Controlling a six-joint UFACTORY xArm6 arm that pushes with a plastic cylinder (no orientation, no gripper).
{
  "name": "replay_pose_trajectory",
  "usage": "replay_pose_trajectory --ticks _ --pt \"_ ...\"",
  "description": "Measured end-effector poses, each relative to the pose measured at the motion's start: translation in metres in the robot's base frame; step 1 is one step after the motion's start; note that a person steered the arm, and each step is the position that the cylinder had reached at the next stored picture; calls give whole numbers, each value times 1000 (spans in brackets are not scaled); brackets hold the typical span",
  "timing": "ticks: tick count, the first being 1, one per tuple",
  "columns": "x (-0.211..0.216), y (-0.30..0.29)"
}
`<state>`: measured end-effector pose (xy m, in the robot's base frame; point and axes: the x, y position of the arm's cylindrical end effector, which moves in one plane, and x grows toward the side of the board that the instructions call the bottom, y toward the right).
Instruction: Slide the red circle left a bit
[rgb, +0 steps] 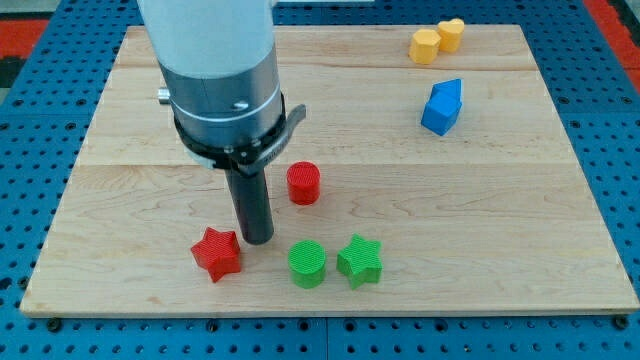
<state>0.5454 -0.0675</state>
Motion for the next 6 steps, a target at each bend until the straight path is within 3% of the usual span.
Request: replay_pose_trajectory --ticks 1,3,5,6 --pt "20 0" --pt "26 -126" --pt "-36 64" --pt "-38 100"
